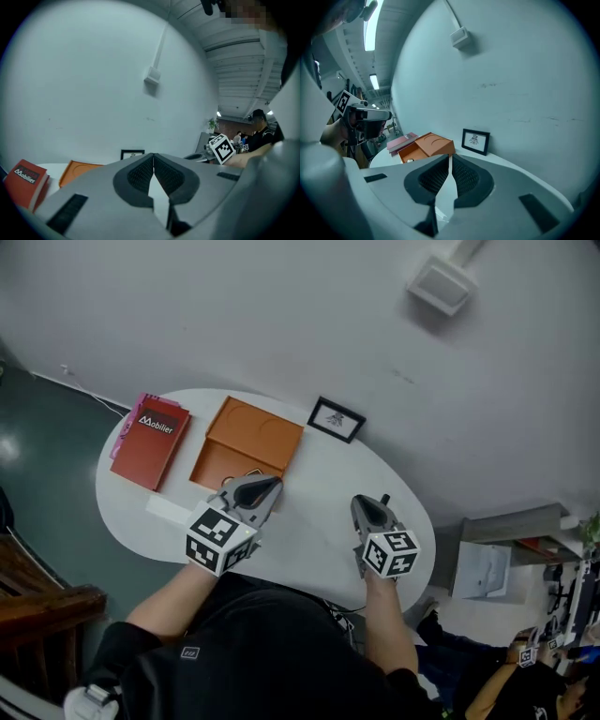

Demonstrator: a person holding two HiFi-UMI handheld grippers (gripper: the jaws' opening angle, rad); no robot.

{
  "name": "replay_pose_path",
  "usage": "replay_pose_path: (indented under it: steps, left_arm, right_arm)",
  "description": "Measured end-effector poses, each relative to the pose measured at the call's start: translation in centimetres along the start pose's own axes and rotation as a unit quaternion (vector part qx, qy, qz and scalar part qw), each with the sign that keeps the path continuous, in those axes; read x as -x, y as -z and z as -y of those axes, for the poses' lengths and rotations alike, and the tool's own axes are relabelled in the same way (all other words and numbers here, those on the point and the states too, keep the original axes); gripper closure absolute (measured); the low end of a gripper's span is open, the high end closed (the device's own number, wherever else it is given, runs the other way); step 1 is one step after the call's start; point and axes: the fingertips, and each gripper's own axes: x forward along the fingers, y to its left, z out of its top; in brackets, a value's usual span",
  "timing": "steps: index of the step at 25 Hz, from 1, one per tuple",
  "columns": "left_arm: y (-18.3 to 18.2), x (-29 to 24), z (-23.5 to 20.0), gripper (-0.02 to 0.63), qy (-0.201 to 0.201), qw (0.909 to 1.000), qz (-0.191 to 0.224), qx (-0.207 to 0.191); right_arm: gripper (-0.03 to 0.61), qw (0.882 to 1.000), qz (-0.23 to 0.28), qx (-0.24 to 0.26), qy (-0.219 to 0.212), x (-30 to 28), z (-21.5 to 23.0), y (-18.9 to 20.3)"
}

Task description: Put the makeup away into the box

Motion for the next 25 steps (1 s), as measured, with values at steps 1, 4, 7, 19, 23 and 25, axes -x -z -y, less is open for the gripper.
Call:
replay_pose_path:
  steps: [1, 4, 7, 19, 23, 25]
  left_arm:
    - [-0.2, -1.5, 1.3, 0.6, 0.003, 1.0, 0.0, 0.006]
    - [-0.3, -4.5, 4.6, 0.6, 0.001, 0.9999, -0.007, 0.015]
    - [-0.2, -5.9, 7.2, 0.6, -0.003, 0.9998, -0.02, 0.006]
    - [3.5, -10.8, 12.1, 0.6, 0.027, 0.9966, -0.077, 0.01]
    - [5.0, -11.0, 12.6, 0.6, 0.025, 0.9951, -0.095, 0.014]
    - [5.4, -10.8, 12.5, 0.6, 0.019, 0.9947, -0.099, 0.02]
  right_arm:
    - [0.531, 1.0, 0.002, -0.001, -0.001, 1.0, 1.7, 0.3]
    - [0.531, 1.0, 0.008, -0.018, 0.006, 3.8, 6.1, 1.7]
    - [0.531, 0.999, 0.005, -0.034, 0.027, 6.1, 9.7, 3.6]
    - [0.404, 0.989, -0.08, -0.113, 0.053, 4.0, 16.2, 11.7]
    - [0.387, 0.987, -0.101, -0.121, 0.043, 1.0, 16.4, 13.1]
    - [0.385, 0.985, -0.11, -0.121, 0.049, -0.3, 16.7, 13.6]
